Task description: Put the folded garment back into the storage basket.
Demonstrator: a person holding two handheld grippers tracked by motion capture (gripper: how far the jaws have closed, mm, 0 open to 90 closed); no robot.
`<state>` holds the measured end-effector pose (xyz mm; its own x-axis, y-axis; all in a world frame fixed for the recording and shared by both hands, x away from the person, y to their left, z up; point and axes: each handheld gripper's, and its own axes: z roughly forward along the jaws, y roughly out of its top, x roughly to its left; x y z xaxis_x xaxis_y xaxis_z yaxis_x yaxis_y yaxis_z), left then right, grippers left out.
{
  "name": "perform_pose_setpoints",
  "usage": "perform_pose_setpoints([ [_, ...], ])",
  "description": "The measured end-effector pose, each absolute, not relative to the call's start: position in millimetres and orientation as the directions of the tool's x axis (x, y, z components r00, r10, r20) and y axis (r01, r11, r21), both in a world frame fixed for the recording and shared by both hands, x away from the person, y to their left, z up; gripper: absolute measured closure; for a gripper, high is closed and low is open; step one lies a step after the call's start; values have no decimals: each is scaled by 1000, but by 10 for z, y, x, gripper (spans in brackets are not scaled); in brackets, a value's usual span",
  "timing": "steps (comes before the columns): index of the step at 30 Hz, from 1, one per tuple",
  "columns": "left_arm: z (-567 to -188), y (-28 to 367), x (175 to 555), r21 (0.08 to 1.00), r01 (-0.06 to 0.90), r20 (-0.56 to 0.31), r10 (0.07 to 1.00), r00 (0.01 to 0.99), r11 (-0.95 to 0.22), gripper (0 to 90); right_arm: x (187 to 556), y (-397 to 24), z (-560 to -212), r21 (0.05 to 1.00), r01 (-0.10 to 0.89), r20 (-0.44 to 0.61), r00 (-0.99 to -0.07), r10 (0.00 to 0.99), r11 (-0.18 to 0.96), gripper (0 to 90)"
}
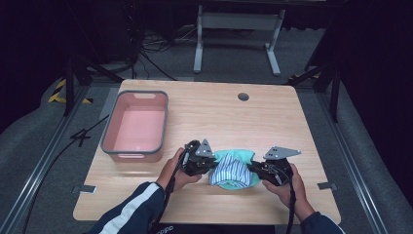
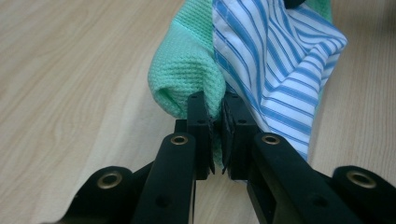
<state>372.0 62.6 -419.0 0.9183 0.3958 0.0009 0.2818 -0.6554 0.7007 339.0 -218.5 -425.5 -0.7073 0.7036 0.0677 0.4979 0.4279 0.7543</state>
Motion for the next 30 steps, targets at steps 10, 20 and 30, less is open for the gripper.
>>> perform_pose_setpoints([
  [10, -3997, 732, 3806, 704, 273, 37, 418, 908, -656, 833, 3486, -2065, -4061, 776, 469, 59, -719, 693, 421, 817],
  [20, -3815, 854, 3894, 724, 286, 50, 462, 886, -627, 833, 3588, -1956, -3870, 793, 446, 38, -716, 697, 415, 817],
  [30, -3611, 1060, 3918, 731, 279, 84, 488, 869, -623, 832, 3692, -1791, -3705, 813, 406, 12, -728, 685, 417, 816],
])
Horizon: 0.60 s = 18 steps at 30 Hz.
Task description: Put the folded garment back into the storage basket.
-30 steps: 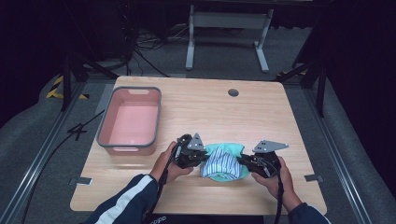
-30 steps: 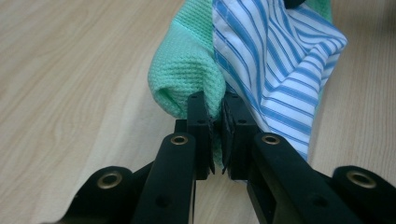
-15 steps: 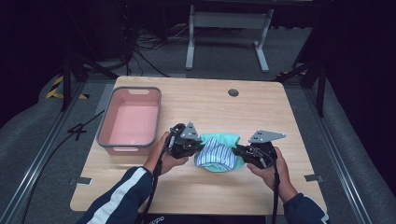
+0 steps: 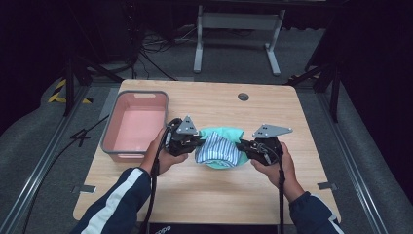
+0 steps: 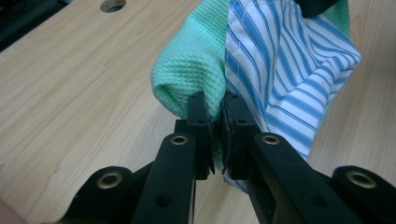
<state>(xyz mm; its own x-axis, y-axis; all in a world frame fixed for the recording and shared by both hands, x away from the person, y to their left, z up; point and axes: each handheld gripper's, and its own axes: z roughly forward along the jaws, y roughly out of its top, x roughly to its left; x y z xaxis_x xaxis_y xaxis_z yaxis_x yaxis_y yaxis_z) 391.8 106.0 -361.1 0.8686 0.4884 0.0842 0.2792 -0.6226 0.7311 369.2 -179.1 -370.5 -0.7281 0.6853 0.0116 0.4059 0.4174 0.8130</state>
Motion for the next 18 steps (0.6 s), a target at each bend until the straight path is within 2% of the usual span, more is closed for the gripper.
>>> perform_pose_setpoints([
  [18, -3320, 1624, 3929, 764, 306, 101, 574, 813, -568, 833, 3871, -1150, -3369, 834, 297, -54, -794, 605, 465, 817],
])
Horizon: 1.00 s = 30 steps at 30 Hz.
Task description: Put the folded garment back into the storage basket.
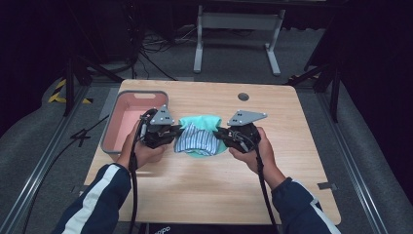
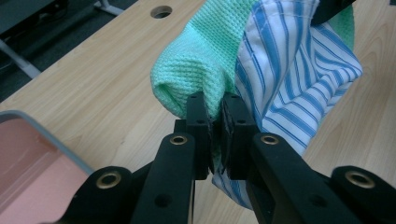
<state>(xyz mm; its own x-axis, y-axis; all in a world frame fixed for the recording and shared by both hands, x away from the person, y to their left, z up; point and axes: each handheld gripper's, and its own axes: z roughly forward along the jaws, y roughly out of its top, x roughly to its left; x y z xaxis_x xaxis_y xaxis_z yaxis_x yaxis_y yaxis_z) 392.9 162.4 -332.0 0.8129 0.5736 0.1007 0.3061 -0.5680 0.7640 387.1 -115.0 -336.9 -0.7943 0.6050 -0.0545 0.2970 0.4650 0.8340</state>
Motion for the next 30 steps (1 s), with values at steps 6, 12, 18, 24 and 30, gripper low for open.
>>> perform_pose_setpoints([
  [6, -3265, 1796, 3921, 765, 310, 115, 592, 797, -565, 833, 3905, -973, -3315, 835, 281, -59, -809, 585, 473, 817],
  [12, -3215, 1943, 3902, 767, 323, 124, 622, 774, -555, 833, 3951, -805, -3284, 839, 268, -58, -822, 567, 474, 817],
  [18, -3186, 2096, 3904, 768, 345, 122, 653, 748, -539, 833, 4016, -633, -3258, 841, 253, -58, -837, 544, 479, 817],
  [24, -3152, 2275, 3882, 768, 372, 127, 694, 709, -521, 833, 4078, -450, -3248, 843, 248, -46, -851, 523, 478, 817],
  [30, -3129, 2442, 3872, 765, 397, 131, 727, 674, -507, 833, 4113, -232, -3228, 841, 232, -49, -866, 497, 488, 817],
])
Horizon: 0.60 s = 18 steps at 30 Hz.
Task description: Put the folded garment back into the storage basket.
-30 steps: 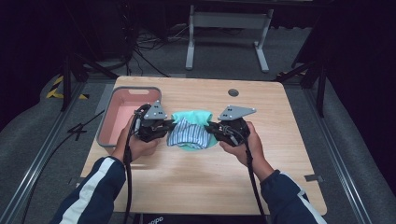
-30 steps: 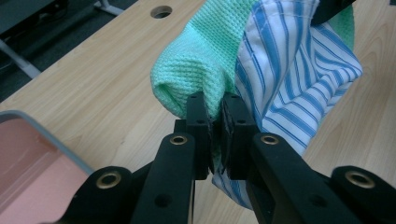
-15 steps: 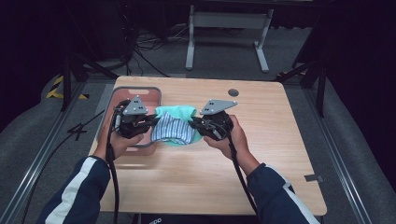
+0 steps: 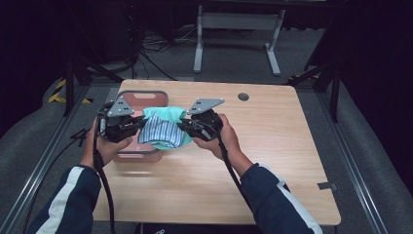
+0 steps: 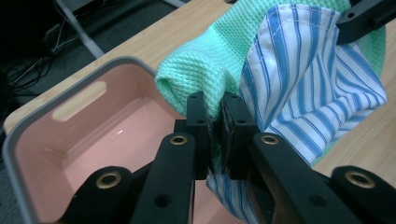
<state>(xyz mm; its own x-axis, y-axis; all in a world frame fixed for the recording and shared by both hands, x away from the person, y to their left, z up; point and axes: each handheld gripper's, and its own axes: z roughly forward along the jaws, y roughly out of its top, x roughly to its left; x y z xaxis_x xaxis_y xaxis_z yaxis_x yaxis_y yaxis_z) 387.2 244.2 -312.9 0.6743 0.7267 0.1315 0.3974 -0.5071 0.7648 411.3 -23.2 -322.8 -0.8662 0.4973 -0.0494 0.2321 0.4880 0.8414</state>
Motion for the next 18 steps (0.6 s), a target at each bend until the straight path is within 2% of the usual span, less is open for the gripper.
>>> perform_pose_setpoints([
  [18, -3166, 2900, 3908, 743, 480, 139, 808, 572, -468, 833, 4255, 387, -3308, 833, 203, -54, -896, 441, 515, 817],
])
